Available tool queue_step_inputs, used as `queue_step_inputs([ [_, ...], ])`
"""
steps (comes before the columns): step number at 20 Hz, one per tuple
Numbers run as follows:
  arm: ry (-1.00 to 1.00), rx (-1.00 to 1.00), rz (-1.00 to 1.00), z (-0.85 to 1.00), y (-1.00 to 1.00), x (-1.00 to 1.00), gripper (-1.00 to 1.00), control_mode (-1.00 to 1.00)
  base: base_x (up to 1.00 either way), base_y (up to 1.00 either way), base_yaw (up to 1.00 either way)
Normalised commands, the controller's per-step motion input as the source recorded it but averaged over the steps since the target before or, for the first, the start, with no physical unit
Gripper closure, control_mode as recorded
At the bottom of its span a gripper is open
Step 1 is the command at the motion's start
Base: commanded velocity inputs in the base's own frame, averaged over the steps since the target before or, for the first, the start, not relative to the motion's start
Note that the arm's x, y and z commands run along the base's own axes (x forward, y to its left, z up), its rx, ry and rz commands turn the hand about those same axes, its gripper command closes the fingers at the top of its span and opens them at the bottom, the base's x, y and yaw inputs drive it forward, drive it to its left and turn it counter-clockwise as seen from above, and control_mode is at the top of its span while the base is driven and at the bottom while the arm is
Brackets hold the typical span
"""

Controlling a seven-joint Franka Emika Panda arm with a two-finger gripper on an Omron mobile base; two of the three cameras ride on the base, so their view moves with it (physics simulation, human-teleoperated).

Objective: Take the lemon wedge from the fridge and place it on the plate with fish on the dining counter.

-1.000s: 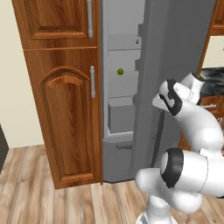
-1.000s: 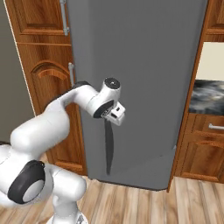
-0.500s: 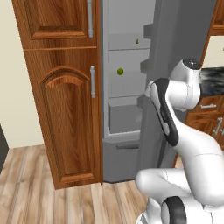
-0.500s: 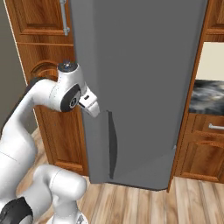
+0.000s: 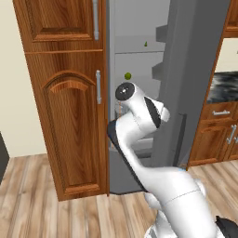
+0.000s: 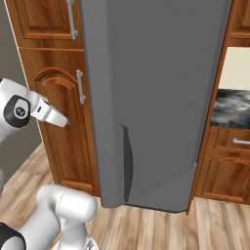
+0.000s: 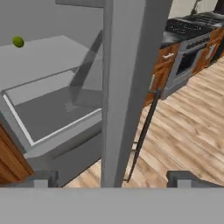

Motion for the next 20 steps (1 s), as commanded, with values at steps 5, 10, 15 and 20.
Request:
queue_step_inputs([
  [5, 0.06, -0.33, -0.54, 0.21, 0.65, 0.29, -1.00, -1.00, 0.00, 0.00, 0.00],
  [10, 0.05, -0.21, -0.36, 0.00, -0.05, 0.67, -1.00, -1.00, 0.00, 0.00, 0.00],
  [15, 0.04, -0.10, -0.19, 0.00, -0.34, 0.75, -1.00, -1.00, 0.00, 0.00, 0.00],
  [20, 0.01, -0.10, -0.13, -0.01, -0.74, 0.34, -1.00, -1.00, 0.00, 0.00, 0.00],
])
